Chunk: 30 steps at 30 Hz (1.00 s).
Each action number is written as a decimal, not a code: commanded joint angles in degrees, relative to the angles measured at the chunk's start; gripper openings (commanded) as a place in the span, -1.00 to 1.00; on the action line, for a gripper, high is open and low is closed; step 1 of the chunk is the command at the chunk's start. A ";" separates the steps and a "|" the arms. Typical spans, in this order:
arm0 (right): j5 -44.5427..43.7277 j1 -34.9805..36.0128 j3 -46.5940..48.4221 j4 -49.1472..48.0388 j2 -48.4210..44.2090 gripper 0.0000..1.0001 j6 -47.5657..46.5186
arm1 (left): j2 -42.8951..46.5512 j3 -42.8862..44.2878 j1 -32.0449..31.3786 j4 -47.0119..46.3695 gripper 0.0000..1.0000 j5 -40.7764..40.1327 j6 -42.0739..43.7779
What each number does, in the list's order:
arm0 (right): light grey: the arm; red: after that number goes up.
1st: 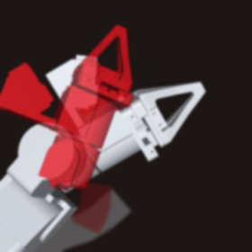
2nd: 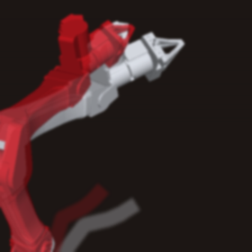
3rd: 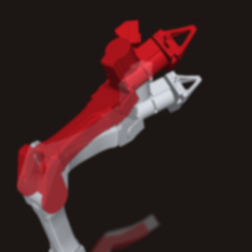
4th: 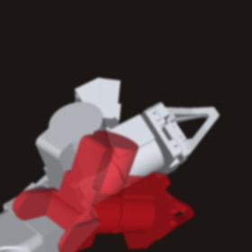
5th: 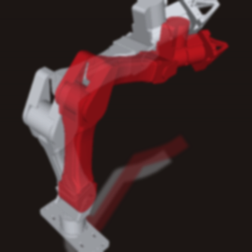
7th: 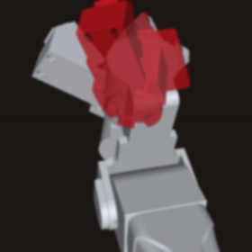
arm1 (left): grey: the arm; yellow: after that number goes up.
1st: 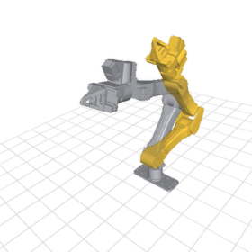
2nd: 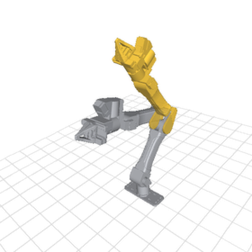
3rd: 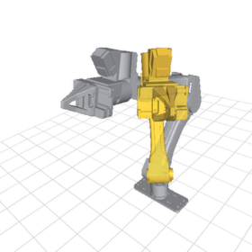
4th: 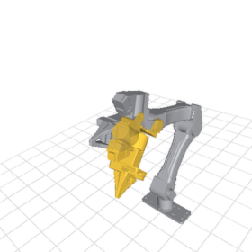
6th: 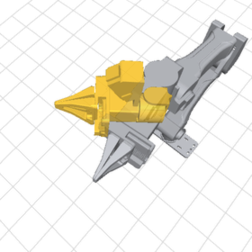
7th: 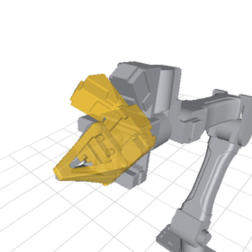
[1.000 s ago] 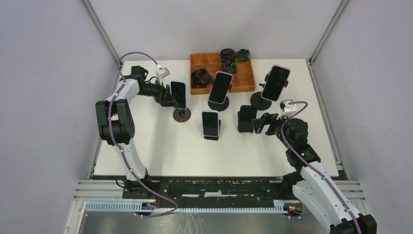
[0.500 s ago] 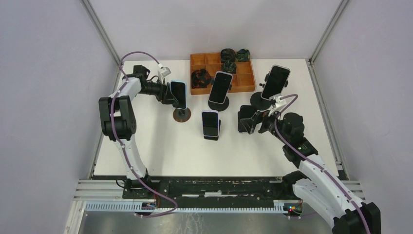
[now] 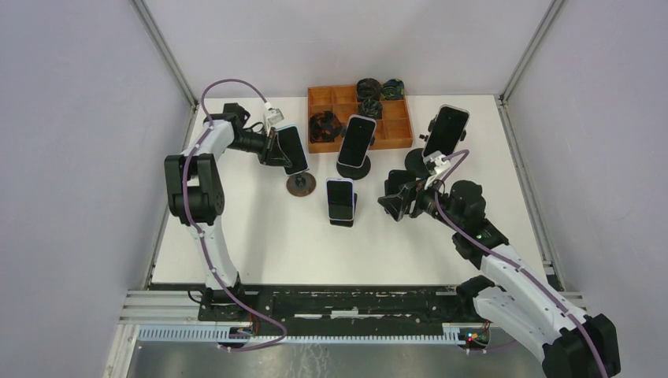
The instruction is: Remove the phone from the phone stand
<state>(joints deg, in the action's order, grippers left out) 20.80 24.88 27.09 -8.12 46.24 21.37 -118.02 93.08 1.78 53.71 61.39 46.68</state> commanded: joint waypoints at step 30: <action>17.87 23.59 32.14 -10.50 30.48 0.73 -2.38 | 43.44 -7.15 -15.50 30.22 -0.96 0.14 12.52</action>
<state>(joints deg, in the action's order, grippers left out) 34.81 46.33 55.57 -15.97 75.94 20.58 -79.85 85.71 -13.02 82.26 57.23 60.53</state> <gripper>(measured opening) 0.882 0.227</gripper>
